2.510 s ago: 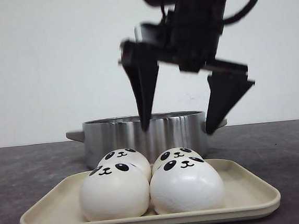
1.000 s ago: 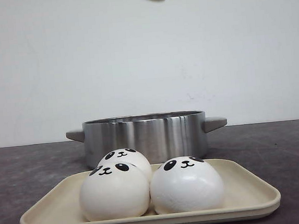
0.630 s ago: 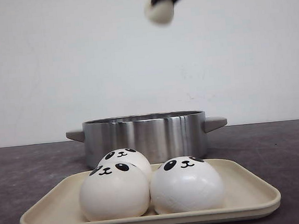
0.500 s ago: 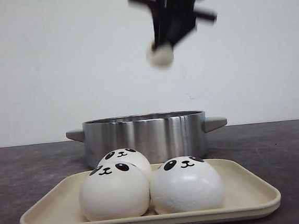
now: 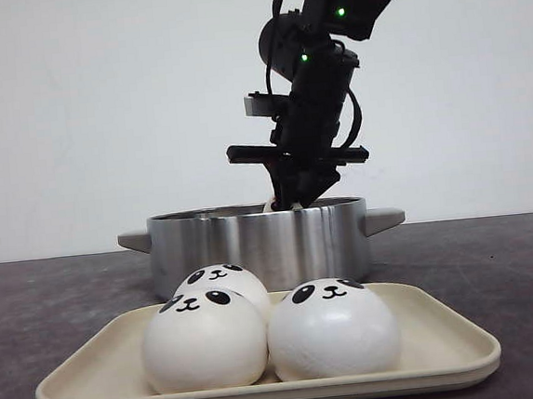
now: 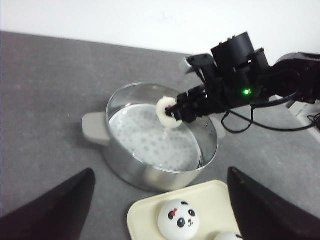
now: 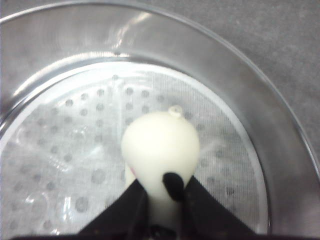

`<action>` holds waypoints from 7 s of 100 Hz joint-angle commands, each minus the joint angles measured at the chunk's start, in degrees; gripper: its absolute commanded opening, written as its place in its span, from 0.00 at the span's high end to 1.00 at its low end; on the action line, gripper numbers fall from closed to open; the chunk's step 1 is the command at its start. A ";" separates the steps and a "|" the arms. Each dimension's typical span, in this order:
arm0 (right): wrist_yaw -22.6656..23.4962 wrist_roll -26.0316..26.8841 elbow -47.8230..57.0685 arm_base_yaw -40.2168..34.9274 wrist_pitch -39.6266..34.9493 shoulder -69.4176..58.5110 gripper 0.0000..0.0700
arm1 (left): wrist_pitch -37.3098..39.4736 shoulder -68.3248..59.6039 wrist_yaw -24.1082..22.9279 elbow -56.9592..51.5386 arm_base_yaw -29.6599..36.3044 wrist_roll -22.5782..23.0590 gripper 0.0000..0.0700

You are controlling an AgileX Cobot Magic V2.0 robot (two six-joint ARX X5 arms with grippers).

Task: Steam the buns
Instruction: 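Lift the bun with the right gripper, lower into the steamer, release, then lower the left gripper onto the farther panda bun nearest it and grasp, then carry the bun with the left gripper into the steamer and release, then lower the right gripper onto the nearer panda bun beside it and grasp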

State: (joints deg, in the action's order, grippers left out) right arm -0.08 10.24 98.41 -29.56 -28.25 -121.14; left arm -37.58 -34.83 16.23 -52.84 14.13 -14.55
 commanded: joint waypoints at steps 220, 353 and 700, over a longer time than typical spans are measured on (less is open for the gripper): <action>-24.09 7.21 10.82 -28.50 -33.18 52.70 0.98 | 9.44 -58.45 -5.88 -6.97 27.30 -7.72 0.15; -27.43 7.78 10.75 -28.48 -37.09 52.70 0.98 | 11.76 -59.08 -10.67 -7.67 28.20 -6.08 1.00; -7.28 22.51 -31.15 -28.44 -23.76 51.39 0.98 | -1.53 -28.57 -13.70 -34.88 26.08 -0.70 0.27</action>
State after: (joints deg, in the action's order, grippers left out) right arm -9.65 30.37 69.76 -57.34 -54.54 -68.79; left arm -38.30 -64.29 2.50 -86.54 39.64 -16.01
